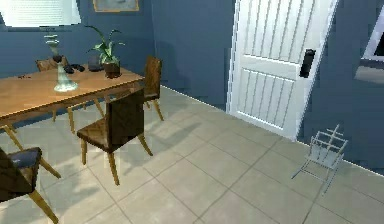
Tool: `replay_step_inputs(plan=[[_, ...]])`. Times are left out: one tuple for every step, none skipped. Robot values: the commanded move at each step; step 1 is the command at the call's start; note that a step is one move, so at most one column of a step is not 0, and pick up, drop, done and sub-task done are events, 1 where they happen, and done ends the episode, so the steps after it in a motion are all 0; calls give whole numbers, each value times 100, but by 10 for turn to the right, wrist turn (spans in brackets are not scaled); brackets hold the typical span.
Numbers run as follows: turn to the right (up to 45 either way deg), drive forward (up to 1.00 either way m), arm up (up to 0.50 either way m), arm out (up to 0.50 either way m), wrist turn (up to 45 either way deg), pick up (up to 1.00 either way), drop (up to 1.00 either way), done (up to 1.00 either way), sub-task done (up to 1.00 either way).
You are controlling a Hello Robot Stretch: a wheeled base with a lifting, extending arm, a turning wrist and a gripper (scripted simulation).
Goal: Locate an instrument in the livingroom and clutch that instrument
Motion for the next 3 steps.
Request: replay_step_inputs(plan=[[0,100,0,0,0,0,0,0,0],[0,100,0,0,0,0,0,0,0],[0,65,0,0,0,0,0,0,0]])
